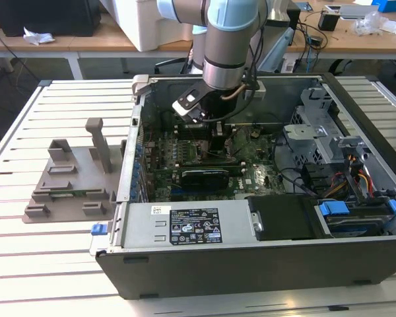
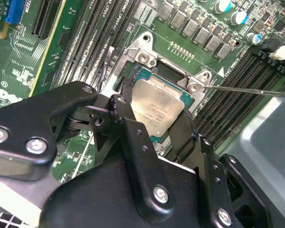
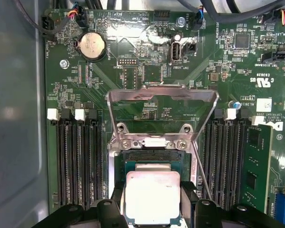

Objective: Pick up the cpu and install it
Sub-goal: 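Place the cpu into insertion slot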

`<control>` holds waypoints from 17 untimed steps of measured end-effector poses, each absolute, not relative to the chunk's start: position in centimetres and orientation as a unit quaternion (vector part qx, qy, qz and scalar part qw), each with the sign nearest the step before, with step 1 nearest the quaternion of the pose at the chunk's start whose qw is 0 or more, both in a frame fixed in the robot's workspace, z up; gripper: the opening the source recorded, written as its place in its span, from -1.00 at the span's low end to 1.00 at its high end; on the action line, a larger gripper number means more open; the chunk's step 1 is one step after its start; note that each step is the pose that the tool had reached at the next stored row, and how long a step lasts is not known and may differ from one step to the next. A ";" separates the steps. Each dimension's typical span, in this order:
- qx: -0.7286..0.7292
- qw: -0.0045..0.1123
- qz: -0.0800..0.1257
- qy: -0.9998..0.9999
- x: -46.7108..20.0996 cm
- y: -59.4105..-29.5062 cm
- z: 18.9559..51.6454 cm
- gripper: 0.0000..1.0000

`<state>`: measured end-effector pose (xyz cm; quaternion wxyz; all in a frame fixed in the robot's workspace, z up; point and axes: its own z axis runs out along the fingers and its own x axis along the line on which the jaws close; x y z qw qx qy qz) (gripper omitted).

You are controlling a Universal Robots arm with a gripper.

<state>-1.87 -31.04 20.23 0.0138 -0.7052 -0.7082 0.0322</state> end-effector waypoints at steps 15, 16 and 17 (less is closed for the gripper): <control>-0.705 0.013 0.034 -0.708 -1.5 -31.0 19.7 0.09; -0.705 0.013 0.034 -0.708 -1.5 -31.0 19.7 0.09; -0.705 0.013 0.033 -0.708 -1.5 -31.0 19.7 0.09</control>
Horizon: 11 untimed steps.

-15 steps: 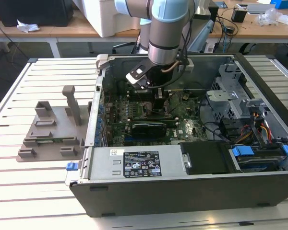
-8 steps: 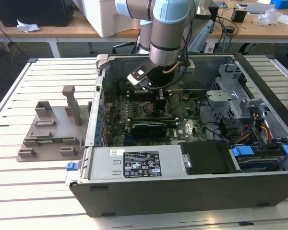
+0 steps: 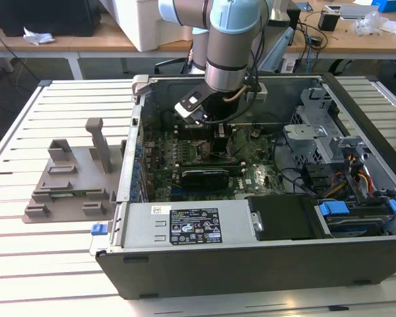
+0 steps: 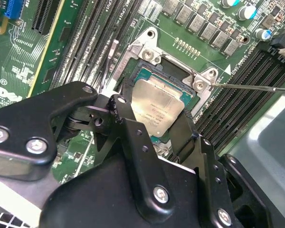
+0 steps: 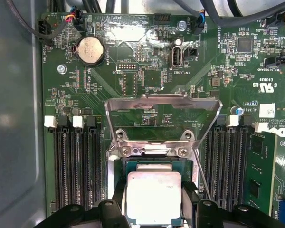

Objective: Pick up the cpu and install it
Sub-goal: 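Place the cpu into insertion slot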

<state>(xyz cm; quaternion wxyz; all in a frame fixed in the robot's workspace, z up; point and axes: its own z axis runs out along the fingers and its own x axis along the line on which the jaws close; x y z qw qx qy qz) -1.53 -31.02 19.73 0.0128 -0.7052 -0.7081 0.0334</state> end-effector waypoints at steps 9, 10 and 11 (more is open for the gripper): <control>-0.704 0.013 0.034 -0.709 -1.7 -31.0 19.7 0.24; -0.704 0.012 0.034 -0.710 -1.9 -31.0 19.7 0.24; -0.703 0.012 0.034 -0.710 -2.0 -31.0 19.7 0.24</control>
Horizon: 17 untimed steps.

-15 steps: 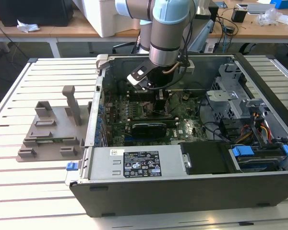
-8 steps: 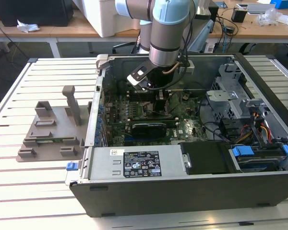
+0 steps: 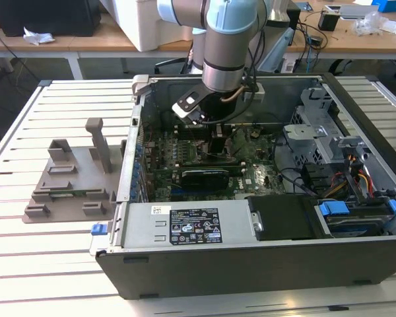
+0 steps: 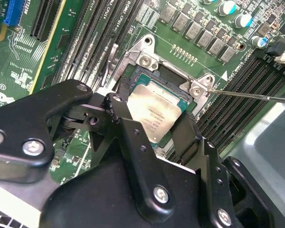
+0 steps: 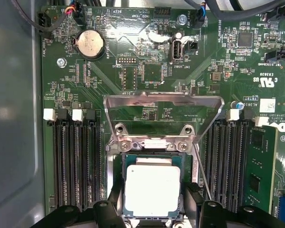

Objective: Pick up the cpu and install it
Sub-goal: 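Place the cpu into insertion slot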

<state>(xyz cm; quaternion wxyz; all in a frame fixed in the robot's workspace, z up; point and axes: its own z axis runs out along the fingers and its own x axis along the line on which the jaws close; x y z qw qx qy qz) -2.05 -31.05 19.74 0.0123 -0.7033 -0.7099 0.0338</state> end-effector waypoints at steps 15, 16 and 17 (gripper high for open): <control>-0.703 0.012 0.034 -0.710 -2.1 -30.6 20.3 0.24; -0.703 0.012 0.034 -0.710 -2.1 -30.6 20.3 0.22; -0.703 0.012 0.034 -0.710 -2.1 -30.6 20.3 0.06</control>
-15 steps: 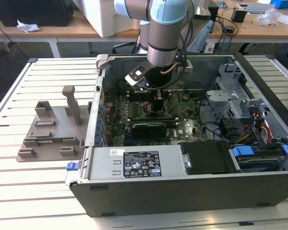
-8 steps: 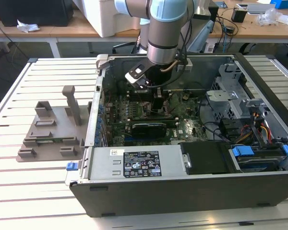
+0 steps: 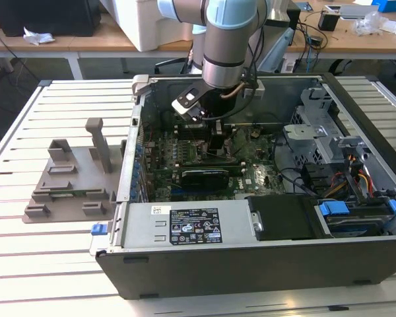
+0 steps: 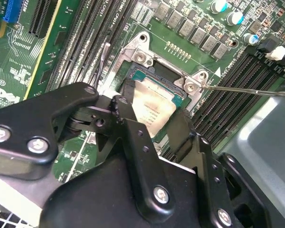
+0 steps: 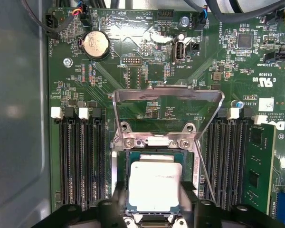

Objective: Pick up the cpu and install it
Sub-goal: 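Place the cpu into insertion slot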

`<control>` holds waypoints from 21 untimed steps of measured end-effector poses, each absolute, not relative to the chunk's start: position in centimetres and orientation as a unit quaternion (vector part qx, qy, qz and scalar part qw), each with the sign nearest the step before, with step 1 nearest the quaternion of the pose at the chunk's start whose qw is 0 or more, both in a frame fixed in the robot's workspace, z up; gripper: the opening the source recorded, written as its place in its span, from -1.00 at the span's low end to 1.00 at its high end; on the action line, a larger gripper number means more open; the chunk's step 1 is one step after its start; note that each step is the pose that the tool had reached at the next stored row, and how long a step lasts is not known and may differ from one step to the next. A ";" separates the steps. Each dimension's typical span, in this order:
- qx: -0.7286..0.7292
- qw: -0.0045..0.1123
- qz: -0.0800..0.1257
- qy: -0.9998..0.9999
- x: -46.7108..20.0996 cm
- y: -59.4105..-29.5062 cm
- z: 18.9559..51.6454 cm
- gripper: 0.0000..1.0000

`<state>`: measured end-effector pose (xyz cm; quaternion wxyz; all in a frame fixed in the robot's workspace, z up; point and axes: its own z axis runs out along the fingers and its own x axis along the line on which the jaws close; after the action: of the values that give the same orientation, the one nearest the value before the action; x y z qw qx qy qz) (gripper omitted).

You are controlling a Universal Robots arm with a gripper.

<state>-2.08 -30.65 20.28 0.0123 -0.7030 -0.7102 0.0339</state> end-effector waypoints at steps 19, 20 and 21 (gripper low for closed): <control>-0.703 0.012 0.034 -0.711 -2.3 -30.9 20.3 0.06; -0.703 0.012 0.034 -0.711 -2.2 -30.9 20.3 0.06; -0.703 0.012 0.034 -0.711 -2.2 -30.9 20.3 0.06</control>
<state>-2.21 -30.89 20.28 0.0121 -0.7026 -0.7107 0.0340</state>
